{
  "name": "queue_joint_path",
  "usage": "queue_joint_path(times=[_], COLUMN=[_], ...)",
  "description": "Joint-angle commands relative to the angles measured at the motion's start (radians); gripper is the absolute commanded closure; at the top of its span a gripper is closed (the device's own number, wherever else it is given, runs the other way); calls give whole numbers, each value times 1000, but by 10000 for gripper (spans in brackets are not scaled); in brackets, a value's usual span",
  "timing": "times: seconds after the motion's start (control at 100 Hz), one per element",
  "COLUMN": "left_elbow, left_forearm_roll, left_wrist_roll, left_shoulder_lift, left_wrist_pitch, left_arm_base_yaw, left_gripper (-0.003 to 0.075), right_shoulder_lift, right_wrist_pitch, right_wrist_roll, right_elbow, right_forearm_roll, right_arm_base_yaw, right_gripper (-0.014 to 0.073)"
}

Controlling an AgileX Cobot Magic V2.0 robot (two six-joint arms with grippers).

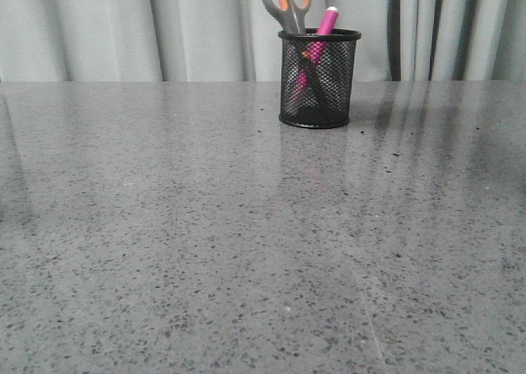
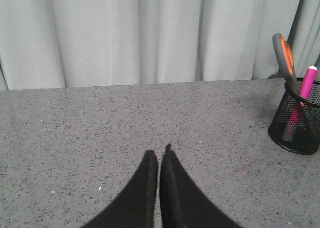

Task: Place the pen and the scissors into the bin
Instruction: 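Open the right gripper and raise it off the scissors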

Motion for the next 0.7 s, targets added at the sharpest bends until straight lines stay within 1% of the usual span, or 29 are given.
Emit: queue_joint_path(times=[0.0,0.14,0.28,0.41,0.52,0.59,0.69], left_elbow=[-28,-28,-28,-5,55,108,175], left_forearm_roll=[-12,40,77,79,16,-46,-76], left_wrist_roll=[-10,-10,-10,3,94,149,156], left_shoulder_lift=[1,1,1,-17,-73,-138,-235], left_wrist_pitch=[-21,-21,-21,-28,-67,-117,-172], left_arm_base_yaw=[-8,-8,-8,-8,-8,-8,-8], left_gripper=[739,739,739,739,739,739,739], right_shoulder_lift=[-124,-278,-420,-563,-687,-764,-872], right_wrist_pitch=[-75,-75,-75,-75,-85,-104,-116], right_wrist_roll=[-60,-62,-62,-62,-62,-62,-60], right_elbow=[12,124,270,418,551,640,758], right_forearm_roll=[-10,-10,-9,-9,-9,-4,35], right_arm_base_yaw=[-12,-58,-107,-120,-120,-120,-120], right_gripper=[447,671,670,670,670,670,670])
